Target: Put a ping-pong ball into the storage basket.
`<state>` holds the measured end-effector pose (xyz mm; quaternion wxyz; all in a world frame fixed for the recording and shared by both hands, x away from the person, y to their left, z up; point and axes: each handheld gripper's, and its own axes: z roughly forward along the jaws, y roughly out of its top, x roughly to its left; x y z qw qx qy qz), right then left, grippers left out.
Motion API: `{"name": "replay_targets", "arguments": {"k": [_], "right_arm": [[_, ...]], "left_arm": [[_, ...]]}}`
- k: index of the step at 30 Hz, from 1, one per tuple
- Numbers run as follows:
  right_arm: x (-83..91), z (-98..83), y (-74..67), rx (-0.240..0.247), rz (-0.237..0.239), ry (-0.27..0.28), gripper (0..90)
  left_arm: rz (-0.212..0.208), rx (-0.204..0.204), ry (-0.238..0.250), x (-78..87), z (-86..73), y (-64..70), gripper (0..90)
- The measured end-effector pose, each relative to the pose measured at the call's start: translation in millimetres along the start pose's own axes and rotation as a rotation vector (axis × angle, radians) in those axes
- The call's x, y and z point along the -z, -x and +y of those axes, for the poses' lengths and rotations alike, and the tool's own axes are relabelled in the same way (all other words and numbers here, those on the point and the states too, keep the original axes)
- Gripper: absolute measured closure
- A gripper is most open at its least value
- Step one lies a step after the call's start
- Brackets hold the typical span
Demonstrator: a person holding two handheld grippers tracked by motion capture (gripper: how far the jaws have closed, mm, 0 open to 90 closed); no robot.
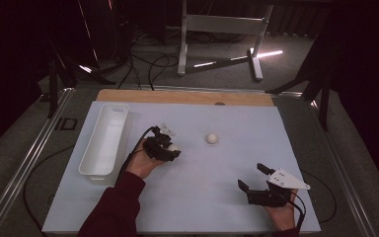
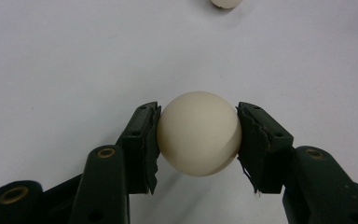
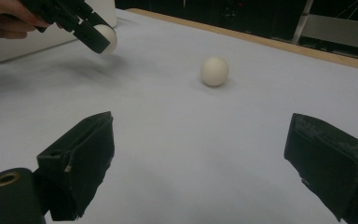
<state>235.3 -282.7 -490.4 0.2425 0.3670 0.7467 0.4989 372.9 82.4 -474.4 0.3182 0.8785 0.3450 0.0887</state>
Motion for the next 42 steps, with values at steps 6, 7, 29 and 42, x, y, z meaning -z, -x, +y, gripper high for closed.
{"name": "replay_targets", "arguments": {"k": [6, 7, 29, 42], "right_arm": [[-0.3, -0.1, -0.4, -0.002, 0.0, -0.002, 8.1], [-0.3, -0.1, -0.4, -0.002, 0.0, -0.002, 8.1], [-0.5, 0.0, -0.1, -0.005, 0.0, 0.0, 8.1], [0.0, 0.2, 0.5, -0.011, 0.0, 0.005, 8.1]], "left_arm": [[0.002, 0.006, 0.01, 6.4, 1.0, 0.2, 51.2], [0.002, 0.006, 0.01, 6.4, 1.0, 0.2, 51.2], [0.042, 0.016, 0.04, 33.0, 7.3, 0.9, 51.2], [0.063, 0.043, 0.056, 44.3, 8.1, -1.9, 51.2]]}}
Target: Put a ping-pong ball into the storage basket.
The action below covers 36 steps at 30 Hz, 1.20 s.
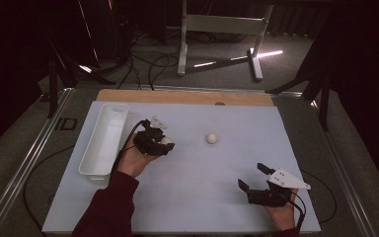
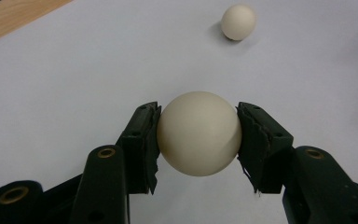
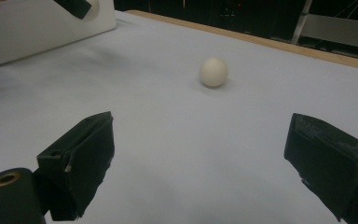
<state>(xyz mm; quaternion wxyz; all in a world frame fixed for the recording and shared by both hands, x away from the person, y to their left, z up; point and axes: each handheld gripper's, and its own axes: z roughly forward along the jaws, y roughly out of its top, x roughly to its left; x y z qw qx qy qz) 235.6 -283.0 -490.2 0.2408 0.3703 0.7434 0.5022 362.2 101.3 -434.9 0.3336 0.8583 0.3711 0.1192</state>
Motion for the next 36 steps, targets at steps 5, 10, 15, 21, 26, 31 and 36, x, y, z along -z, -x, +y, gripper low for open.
{"name": "replay_targets", "arguments": {"k": [5, 10, 15, 21, 26, 31, 36], "right_arm": [[0.1, 0.0, 0.0, 0.0, -0.001, -0.001, 8.1], [0.6, 0.1, 0.4, -0.001, -0.005, 0.001, 8.1], [1.4, -0.1, 1.7, 0.0, -0.006, 0.004, 8.1], [1.7, 0.0, 1.6, 0.001, -0.01, 0.004, 8.1], [2.0, -0.1, 2.0, 0.001, -0.011, 0.003, 8.1], [2.1, -0.1, 2.0, 0.001, -0.012, 0.003, 8.1], [2.1, -0.2, 2.1, 0.0, -0.011, 0.003, 8.1]], "left_arm": [[0.006, 0.004, 0.011, 4.7, -0.4, -0.9, 51.2], [0.007, -0.002, 0.016, 9.0, -0.6, -0.6, 51.2], [0.01, -0.003, 0.019, 13.2, -0.2, -1.3, 51.3], [0.019, 0.001, 0.038, 23.6, -0.1, -3.5, 51.2], [0.025, -0.002, 0.035, 28.4, -1.1, -4.4, 51.2], [0.023, -0.002, 0.042, 31.4, -1.5, -5.1, 51.2], [0.026, -0.002, 0.046, 34.8, -1.2, -6.2, 51.2]]}}
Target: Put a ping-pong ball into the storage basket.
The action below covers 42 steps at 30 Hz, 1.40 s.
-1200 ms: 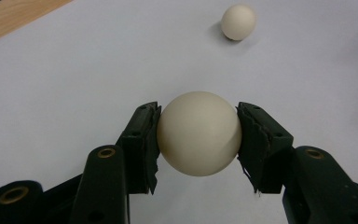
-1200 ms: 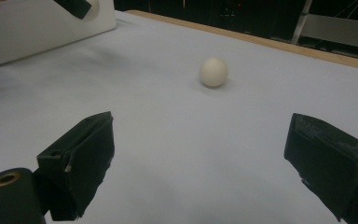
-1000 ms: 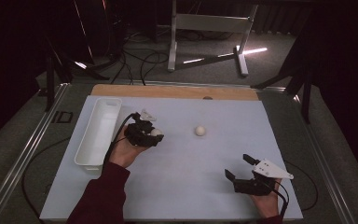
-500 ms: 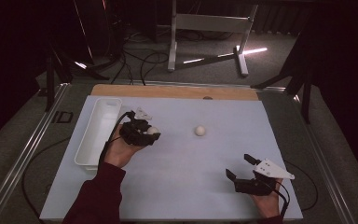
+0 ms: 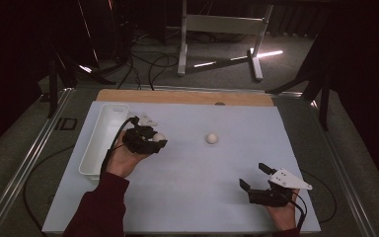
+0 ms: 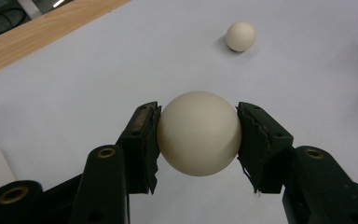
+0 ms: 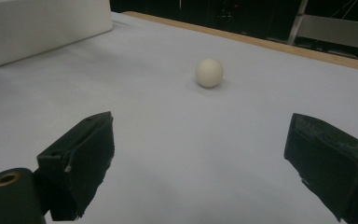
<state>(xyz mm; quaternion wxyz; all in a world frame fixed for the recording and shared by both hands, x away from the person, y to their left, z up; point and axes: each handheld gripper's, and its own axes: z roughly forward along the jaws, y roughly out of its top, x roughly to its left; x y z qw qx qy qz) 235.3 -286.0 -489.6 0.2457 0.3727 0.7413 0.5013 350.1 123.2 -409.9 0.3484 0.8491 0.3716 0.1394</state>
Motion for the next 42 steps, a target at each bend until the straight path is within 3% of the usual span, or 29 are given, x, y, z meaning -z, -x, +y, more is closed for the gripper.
{"name": "replay_targets", "arguments": {"k": [42], "right_arm": [[-0.8, 1.3, 0.2, -0.005, 0.006, 0.001, 8.1]], "left_arm": [[0.06, 0.026, 0.016, 32.0, -9.8, -26.0, 51.3]]}}
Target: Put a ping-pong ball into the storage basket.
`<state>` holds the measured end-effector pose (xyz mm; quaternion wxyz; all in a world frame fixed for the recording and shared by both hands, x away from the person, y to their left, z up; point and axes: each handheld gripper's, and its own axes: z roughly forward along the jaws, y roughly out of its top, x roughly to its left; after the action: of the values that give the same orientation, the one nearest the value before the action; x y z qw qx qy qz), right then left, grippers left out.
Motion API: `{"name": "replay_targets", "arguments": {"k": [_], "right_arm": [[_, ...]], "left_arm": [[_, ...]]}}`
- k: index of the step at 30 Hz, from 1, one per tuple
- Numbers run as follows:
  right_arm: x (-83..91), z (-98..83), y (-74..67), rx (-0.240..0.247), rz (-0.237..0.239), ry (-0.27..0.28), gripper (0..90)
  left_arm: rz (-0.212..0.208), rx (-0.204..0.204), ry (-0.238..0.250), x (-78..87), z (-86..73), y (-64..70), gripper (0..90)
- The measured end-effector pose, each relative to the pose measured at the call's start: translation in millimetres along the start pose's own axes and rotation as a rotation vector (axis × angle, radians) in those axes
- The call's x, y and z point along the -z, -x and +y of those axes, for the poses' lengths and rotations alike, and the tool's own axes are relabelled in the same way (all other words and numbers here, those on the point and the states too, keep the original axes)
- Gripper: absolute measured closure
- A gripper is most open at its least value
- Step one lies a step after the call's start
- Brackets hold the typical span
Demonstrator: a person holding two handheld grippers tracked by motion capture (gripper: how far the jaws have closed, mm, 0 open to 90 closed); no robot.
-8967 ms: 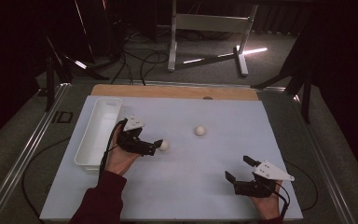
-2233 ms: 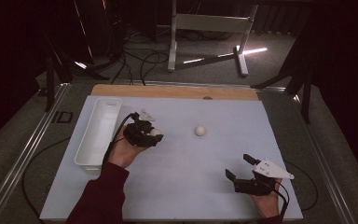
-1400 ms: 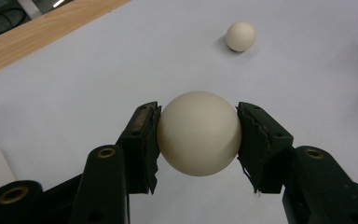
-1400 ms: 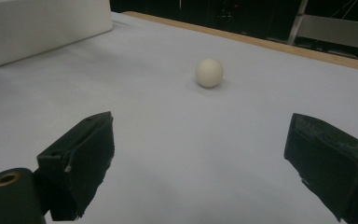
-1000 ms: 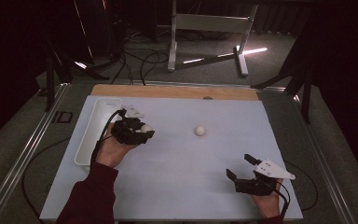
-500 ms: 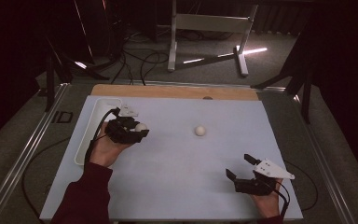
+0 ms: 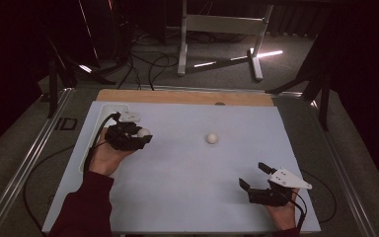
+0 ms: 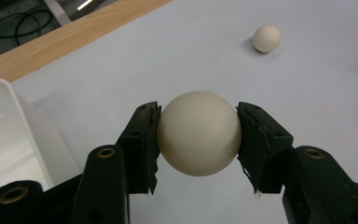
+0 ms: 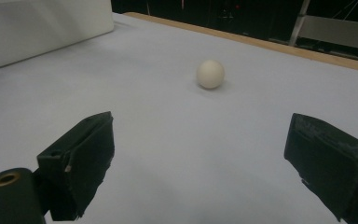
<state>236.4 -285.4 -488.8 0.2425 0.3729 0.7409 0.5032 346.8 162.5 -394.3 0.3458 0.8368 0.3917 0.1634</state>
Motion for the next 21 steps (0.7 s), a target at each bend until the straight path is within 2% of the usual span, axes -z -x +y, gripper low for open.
{"name": "replay_targets", "arguments": {"k": [21], "right_arm": [[-1.0, 0.9, 4.0, 0.001, -0.01, 0.01, 8.1]], "left_arm": [[0.049, 0.024, 0.009, 14.1, -8.7, -17.8, 51.3]]}}
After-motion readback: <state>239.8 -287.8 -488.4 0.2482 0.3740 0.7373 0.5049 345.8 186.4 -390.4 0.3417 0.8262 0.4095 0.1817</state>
